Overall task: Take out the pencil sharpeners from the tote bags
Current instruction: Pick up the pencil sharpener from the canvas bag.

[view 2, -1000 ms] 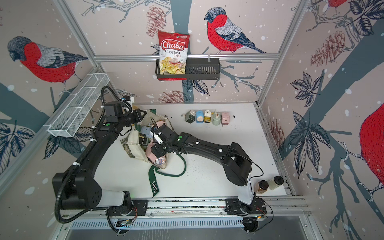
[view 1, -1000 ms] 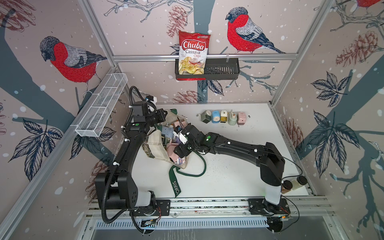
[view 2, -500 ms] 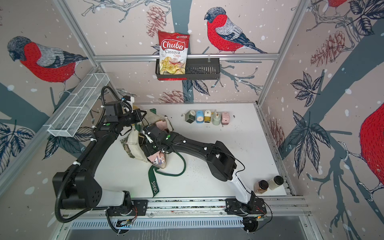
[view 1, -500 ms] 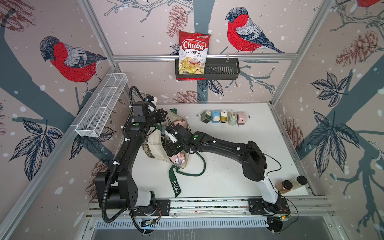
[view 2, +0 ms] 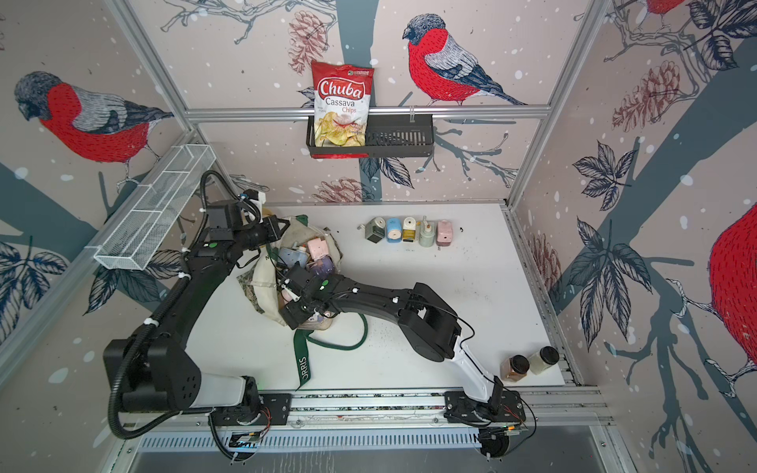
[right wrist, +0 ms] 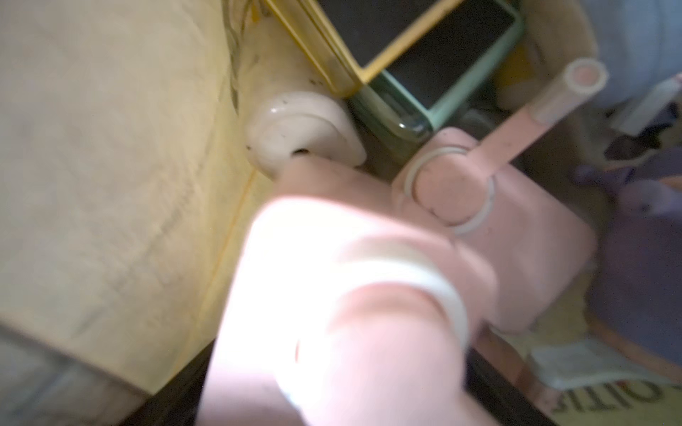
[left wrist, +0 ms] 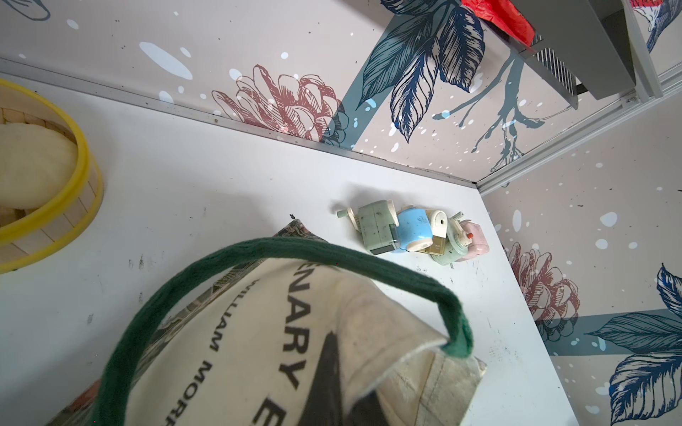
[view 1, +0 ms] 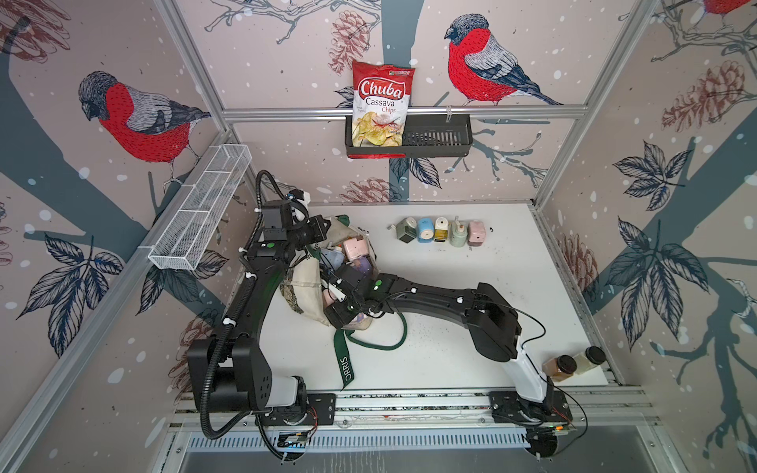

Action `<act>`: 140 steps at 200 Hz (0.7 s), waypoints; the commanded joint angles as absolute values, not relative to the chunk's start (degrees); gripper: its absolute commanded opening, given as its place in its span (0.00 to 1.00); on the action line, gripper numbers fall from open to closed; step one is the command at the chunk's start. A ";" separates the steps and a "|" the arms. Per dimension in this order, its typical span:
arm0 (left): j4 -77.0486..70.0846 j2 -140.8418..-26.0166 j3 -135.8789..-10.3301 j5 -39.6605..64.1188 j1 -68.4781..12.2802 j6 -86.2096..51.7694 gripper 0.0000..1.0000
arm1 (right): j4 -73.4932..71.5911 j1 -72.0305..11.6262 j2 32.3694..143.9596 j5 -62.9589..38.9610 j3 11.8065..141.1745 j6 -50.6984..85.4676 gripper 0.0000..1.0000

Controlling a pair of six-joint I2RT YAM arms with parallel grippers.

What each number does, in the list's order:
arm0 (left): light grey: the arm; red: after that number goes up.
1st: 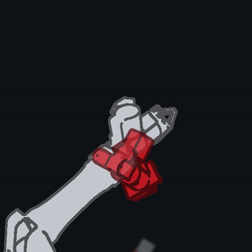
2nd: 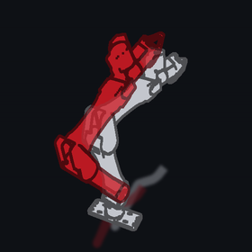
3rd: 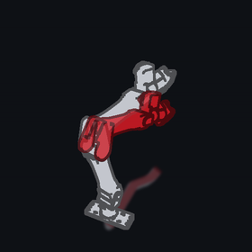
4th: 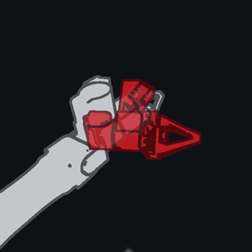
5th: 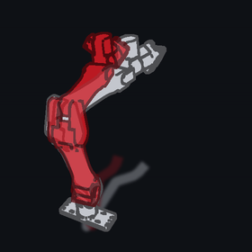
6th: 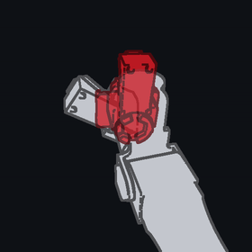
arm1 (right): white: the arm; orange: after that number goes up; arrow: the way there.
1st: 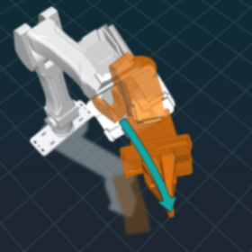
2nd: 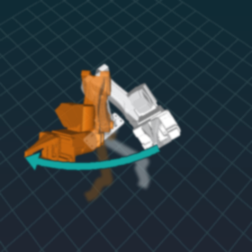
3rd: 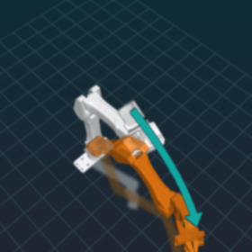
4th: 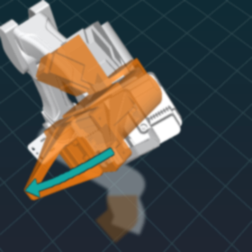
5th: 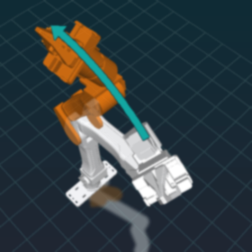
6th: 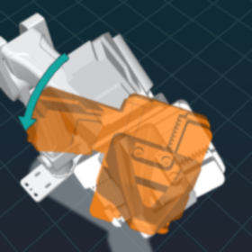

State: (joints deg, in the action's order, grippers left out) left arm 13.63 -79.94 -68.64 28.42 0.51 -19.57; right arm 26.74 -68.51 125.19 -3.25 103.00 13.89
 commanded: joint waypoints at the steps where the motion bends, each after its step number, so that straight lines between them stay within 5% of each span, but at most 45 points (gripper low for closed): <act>1: 8.20 -79.98 -69.27 29.64 0.39 -19.82 0.00 | 29.97 -68.24 123.58 -1.23 101.09 13.26 0.89; 140: 8.22 -80.24 -69.28 29.53 0.31 -19.86 0.00 | 22.51 -65.50 129.71 -10.54 108.69 19.61 0.80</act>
